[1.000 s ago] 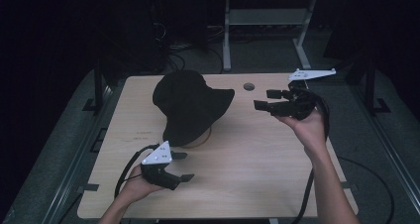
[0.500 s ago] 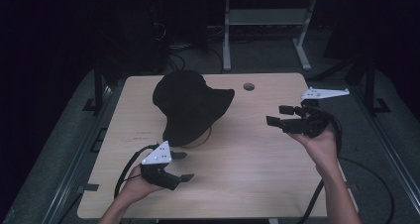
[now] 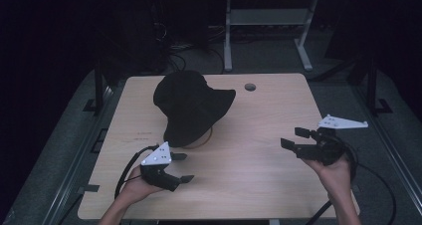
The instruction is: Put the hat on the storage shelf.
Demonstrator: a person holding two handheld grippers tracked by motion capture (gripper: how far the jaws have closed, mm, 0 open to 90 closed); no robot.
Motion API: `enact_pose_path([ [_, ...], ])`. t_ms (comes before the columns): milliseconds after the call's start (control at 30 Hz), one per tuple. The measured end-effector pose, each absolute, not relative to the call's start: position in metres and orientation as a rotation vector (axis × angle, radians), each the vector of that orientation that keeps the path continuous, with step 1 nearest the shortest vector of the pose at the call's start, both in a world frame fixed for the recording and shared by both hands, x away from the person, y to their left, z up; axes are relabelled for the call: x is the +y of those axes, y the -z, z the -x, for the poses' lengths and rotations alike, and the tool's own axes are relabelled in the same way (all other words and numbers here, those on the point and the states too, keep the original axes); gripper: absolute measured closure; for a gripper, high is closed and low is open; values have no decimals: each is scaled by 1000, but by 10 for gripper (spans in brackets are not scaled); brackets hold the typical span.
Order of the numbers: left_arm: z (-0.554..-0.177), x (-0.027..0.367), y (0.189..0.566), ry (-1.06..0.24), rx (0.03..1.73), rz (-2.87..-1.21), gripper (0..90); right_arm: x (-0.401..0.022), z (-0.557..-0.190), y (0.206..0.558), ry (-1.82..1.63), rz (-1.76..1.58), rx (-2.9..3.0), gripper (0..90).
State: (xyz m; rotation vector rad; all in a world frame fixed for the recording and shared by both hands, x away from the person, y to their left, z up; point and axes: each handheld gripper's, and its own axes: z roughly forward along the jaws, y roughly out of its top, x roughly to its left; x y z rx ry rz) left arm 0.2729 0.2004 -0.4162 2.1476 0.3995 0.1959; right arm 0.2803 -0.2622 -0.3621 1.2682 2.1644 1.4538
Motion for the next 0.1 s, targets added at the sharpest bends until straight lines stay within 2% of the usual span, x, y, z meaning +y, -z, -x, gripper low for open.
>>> enact_pose_path([
  [100,-273,200,415,-203,396,-2147,266,-264,-262,369,-1452,-1242,2127,225],
])
